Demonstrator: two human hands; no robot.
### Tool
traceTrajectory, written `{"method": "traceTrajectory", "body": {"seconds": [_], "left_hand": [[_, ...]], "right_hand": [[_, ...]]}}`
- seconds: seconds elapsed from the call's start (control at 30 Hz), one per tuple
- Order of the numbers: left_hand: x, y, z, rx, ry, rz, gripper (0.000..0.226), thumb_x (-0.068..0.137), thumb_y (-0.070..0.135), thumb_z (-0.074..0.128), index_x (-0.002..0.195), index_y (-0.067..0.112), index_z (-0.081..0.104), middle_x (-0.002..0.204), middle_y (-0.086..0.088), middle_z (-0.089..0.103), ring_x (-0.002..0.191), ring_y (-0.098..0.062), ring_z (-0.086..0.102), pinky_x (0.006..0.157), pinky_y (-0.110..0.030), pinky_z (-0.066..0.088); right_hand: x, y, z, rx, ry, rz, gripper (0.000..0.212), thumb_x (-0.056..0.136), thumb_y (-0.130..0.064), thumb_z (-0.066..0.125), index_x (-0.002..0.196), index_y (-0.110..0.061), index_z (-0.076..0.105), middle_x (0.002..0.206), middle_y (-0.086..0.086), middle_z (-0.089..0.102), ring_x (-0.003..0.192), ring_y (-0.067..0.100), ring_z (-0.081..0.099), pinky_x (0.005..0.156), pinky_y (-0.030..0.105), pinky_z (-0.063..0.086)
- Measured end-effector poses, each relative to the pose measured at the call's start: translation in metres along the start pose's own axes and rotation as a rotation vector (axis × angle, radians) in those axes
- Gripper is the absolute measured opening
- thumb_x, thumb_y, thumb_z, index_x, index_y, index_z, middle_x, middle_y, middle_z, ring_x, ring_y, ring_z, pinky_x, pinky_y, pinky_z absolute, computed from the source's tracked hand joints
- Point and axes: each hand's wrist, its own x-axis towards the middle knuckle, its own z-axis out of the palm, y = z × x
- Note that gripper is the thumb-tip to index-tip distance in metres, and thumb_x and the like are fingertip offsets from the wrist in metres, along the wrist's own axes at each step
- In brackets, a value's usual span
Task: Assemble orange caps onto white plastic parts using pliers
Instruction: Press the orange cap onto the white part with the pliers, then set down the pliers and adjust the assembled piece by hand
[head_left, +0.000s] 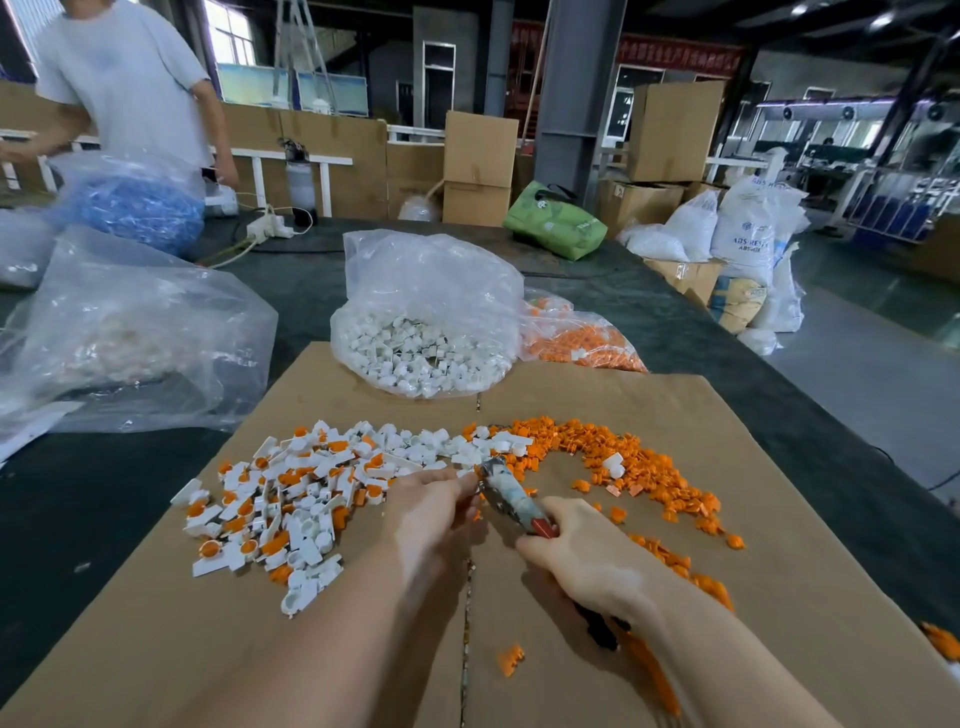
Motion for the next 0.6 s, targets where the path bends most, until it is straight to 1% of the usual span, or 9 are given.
{"method": "traceTrajectory", "body": {"seconds": [0.13, 0.2, 0.27, 0.33, 0.4, 0.47, 0.5, 0.53, 0.6], "left_hand": [[-0.004, -0.001, 0.001, 0.001, 0.0, 0.006, 0.006, 0.087, -0.003, 0.06, 0.081, -0.002, 0.06, 0.056, -0.009, 0.058, 0.044, -0.012, 0.052, 0.041, -0.017, 0.046], [-0.004, -0.001, -0.002, 0.002, 0.004, 0.009, 0.007, 0.088, -0.002, 0.06, 0.081, -0.002, 0.059, 0.057, -0.009, 0.058, 0.045, -0.013, 0.051, 0.041, -0.018, 0.047], [-0.003, -0.005, -0.008, 0.045, 0.012, 0.054, 0.017, 0.088, -0.002, 0.06, 0.072, 0.002, 0.056, 0.055, -0.008, 0.056, 0.049, -0.016, 0.05, 0.046, -0.021, 0.047], [-0.002, -0.01, -0.012, 0.193, 0.009, 0.153, 0.019, 0.087, -0.001, 0.061, 0.069, 0.002, 0.057, 0.057, -0.009, 0.055, 0.055, -0.017, 0.05, 0.054, -0.023, 0.044], [-0.003, -0.015, -0.011, 0.339, -0.01, 0.243, 0.009, 0.087, 0.005, 0.063, 0.08, 0.004, 0.067, 0.068, -0.005, 0.062, 0.062, -0.013, 0.054, 0.062, -0.021, 0.047], [-0.004, -0.02, -0.01, 0.464, -0.02, 0.28, 0.014, 0.09, 0.011, 0.061, 0.1, 0.011, 0.071, 0.091, -0.001, 0.068, 0.084, -0.011, 0.061, 0.083, -0.025, 0.051], [-0.004, -0.022, -0.01, 0.526, -0.025, 0.302, 0.018, 0.091, 0.014, 0.06, 0.106, 0.013, 0.071, 0.1, 0.002, 0.067, 0.095, -0.011, 0.06, 0.092, -0.028, 0.049], [-0.004, -0.023, -0.01, 0.581, -0.033, 0.331, 0.019, 0.092, 0.016, 0.059, 0.107, 0.016, 0.071, 0.103, 0.006, 0.066, 0.1, -0.01, 0.058, 0.096, -0.027, 0.045], [-0.005, -0.024, -0.012, 0.621, -0.031, 0.368, 0.013, 0.091, 0.019, 0.06, 0.099, 0.024, 0.069, 0.099, 0.009, 0.065, 0.098, -0.008, 0.057, 0.089, -0.023, 0.045]], "right_hand": [[-0.002, 0.005, 0.004, 0.02, 0.076, -0.029, 0.023, 0.089, -0.033, 0.058, 0.073, -0.024, 0.044, 0.072, -0.002, 0.052, 0.058, 0.01, 0.046, 0.054, 0.022, 0.035], [-0.002, 0.009, 0.002, 0.087, 0.101, -0.009, 0.025, 0.083, -0.044, 0.062, 0.077, -0.024, 0.049, 0.081, 0.0, 0.058, 0.065, 0.011, 0.051, 0.057, 0.022, 0.037], [0.0, 0.015, 0.0, 0.049, 0.178, 0.035, 0.031, 0.079, -0.052, 0.064, 0.086, -0.023, 0.053, 0.087, -0.002, 0.058, 0.074, 0.012, 0.053, 0.06, 0.024, 0.039], [0.004, 0.021, -0.002, -0.161, 0.314, 0.081, 0.04, 0.079, -0.057, 0.061, 0.095, -0.021, 0.053, 0.093, -0.003, 0.056, 0.085, 0.014, 0.052, 0.07, 0.028, 0.044], [0.009, 0.027, -0.002, -0.417, 0.406, 0.12, 0.049, 0.08, -0.062, 0.058, 0.107, -0.021, 0.051, 0.108, -0.001, 0.054, 0.103, 0.018, 0.049, 0.085, 0.033, 0.045], [0.013, 0.033, -0.001, -0.567, 0.42, 0.157, 0.058, 0.081, -0.065, 0.054, 0.119, -0.022, 0.048, 0.121, 0.0, 0.05, 0.117, 0.02, 0.044, 0.096, 0.037, 0.04], [0.015, 0.037, -0.001, -0.599, 0.421, 0.174, 0.061, 0.081, -0.066, 0.053, 0.124, -0.023, 0.046, 0.125, 0.0, 0.048, 0.12, 0.021, 0.041, 0.098, 0.037, 0.038], [0.017, 0.041, 0.0, -0.625, 0.423, 0.191, 0.063, 0.082, -0.067, 0.051, 0.127, -0.023, 0.044, 0.128, 0.0, 0.047, 0.123, 0.021, 0.04, 0.1, 0.038, 0.036], [0.019, 0.046, 0.002, -0.677, 0.424, 0.227, 0.067, 0.082, -0.069, 0.045, 0.13, -0.023, 0.041, 0.131, 0.001, 0.045, 0.124, 0.021, 0.039, 0.101, 0.039, 0.034]]}}
